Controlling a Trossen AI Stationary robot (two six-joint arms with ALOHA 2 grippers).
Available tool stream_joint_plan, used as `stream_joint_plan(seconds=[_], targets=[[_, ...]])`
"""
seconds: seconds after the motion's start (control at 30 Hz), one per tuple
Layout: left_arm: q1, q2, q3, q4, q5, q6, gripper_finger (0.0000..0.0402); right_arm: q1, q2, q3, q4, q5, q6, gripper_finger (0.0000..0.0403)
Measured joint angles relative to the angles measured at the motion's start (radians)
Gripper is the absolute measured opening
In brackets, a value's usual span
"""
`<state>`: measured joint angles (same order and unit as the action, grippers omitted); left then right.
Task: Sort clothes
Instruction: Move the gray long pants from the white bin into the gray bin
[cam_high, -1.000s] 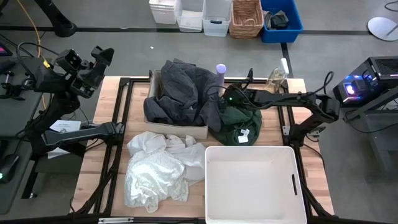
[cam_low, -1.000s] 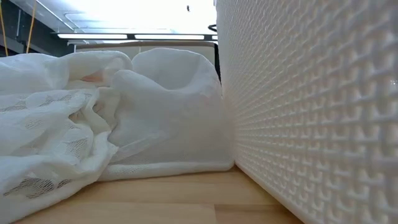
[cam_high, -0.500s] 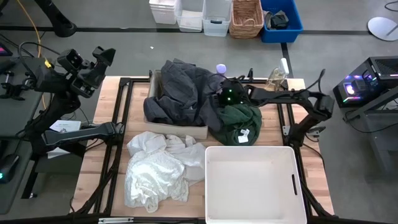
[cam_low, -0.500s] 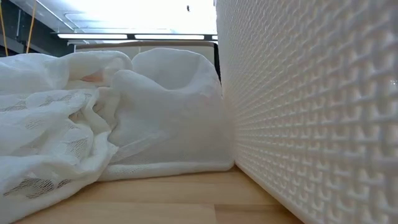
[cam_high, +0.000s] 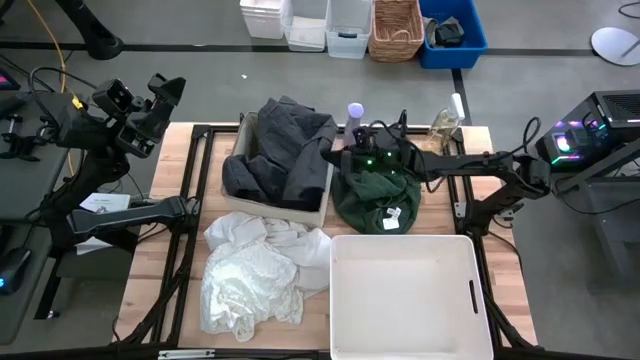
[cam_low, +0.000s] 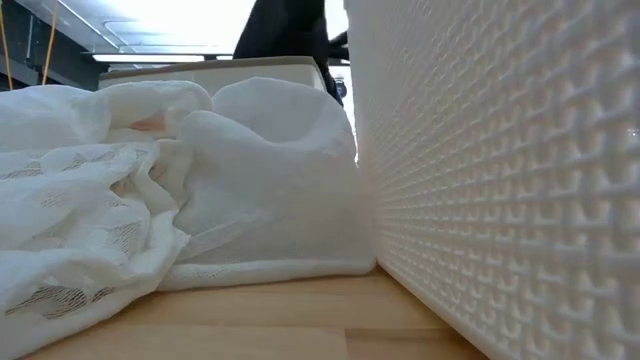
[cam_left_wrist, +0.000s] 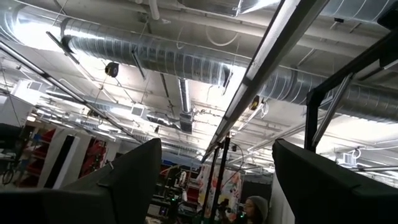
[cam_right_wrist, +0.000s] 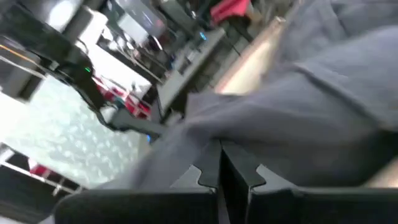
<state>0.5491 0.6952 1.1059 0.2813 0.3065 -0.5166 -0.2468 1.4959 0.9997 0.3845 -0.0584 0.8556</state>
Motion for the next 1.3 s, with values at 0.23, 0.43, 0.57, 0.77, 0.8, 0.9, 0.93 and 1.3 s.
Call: stream_joint_plan(seconds=[0.23,0.43,0.57,0.77,0.8,0.9,0.93,1.3], targets=[[0.0,0.0,0.0,0.0,0.001,0.004,0.0296,0.034,0.157,0.144,0.063,0.133,0.008,0.0],[0.0,0.0,0.0,-0.001,0.001,0.004,0.0296,0.057,0.445,0.538,-0.268,0.071,0.009,0.0],[0.0,0.0,0.0,-0.001,0.002,-0.003,0.0296,0.077,0.635,0.877,-0.671,0.035,-0.102,0.0],[0.0,0.0,0.0,-0.001,0.002,-0.003,0.0296,0.091,0.855,1.243,-1.044,0.023,-0.199,0.0],[0.0,0.0,0.0,-0.001,0.002,-0.003,0.0296,0.09,0.887,1.281,-1.084,0.012,-0.198,0.0],[0.0,0.0,0.0,-0.001,0.002,-0.003,0.0296,0.081,0.971,1.35,-1.185,0.001,-0.151,0.0],[0.0,0.0,0.0,-0.001,0.002,-0.003,0.0296,0.078,0.997,1.362,-1.206,-0.004,-0.127,0.0],[0.0,0.0,0.0,-0.001,0.002,-0.003,0.0296,0.105,1.131,1.322,-1.243,-0.25,-0.005,0.0]])
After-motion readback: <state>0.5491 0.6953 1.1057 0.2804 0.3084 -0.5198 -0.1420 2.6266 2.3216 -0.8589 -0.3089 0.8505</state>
